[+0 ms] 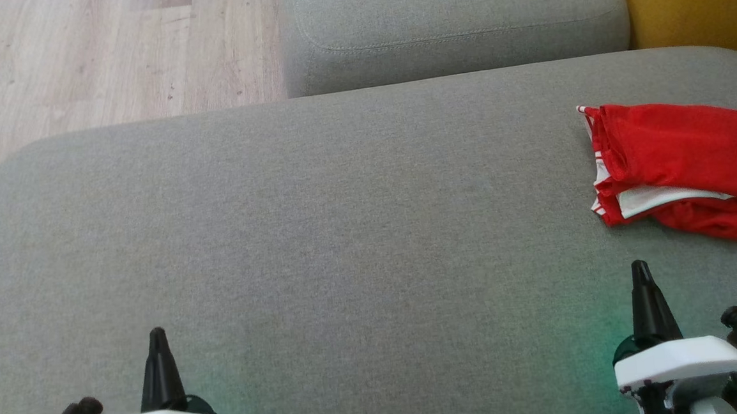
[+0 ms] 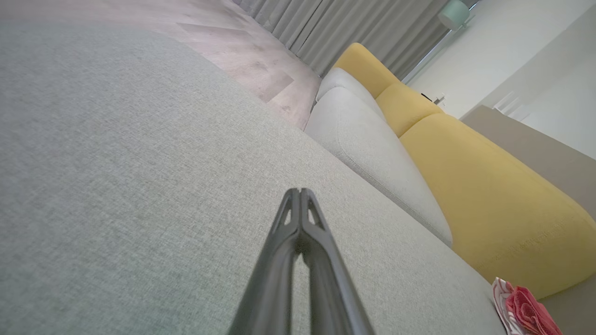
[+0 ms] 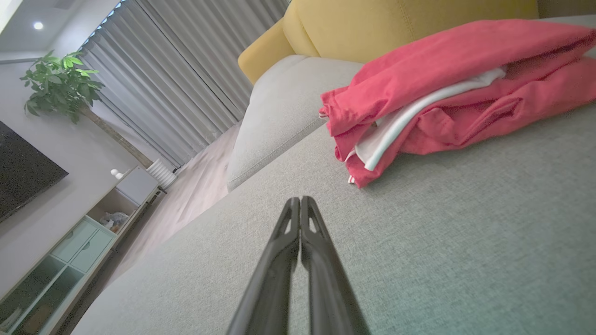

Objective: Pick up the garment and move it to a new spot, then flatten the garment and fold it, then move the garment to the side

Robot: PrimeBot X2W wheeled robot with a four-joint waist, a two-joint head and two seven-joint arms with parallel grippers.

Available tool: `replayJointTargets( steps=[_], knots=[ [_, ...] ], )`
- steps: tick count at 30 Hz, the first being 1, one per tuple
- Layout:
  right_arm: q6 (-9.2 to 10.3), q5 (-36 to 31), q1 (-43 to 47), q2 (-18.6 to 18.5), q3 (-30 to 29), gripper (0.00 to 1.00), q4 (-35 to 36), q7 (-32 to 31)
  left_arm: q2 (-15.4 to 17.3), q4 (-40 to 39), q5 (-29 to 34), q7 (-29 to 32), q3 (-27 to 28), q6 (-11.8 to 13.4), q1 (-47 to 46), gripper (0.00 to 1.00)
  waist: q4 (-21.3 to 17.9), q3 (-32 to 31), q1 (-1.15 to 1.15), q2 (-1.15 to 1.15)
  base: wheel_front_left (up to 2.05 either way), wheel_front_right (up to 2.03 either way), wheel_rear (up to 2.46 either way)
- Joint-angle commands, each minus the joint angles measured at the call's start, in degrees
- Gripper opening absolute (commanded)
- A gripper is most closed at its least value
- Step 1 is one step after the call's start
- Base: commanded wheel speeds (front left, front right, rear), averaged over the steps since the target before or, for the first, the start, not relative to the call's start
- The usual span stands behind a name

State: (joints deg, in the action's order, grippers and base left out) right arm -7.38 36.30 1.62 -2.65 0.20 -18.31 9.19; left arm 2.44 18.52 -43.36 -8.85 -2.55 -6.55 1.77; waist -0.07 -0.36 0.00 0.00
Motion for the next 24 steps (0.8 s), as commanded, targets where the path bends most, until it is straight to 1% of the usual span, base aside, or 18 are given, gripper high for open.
replayJointTargets(
  steps=[1,24],
  knots=[
    [-0.03,1.4,-3.1,-0.7,0.0,0.00,2.0,-0.2,0.1,-2.0,-1.1,0.2,1.1,-0.2,-2.9,0.00,0.0,0.0,0.00,0.00,0.00,0.00,0.00],
    [-0.05,15.8,-4.2,-0.9,-1.3,0.00,2.6,-3.9,0.2,-2.6,-13.3,4.1,3.2,-0.4,-4.2,0.00,0.0,0.1,0.00,0.00,0.00,0.00,0.00]
  ],
)
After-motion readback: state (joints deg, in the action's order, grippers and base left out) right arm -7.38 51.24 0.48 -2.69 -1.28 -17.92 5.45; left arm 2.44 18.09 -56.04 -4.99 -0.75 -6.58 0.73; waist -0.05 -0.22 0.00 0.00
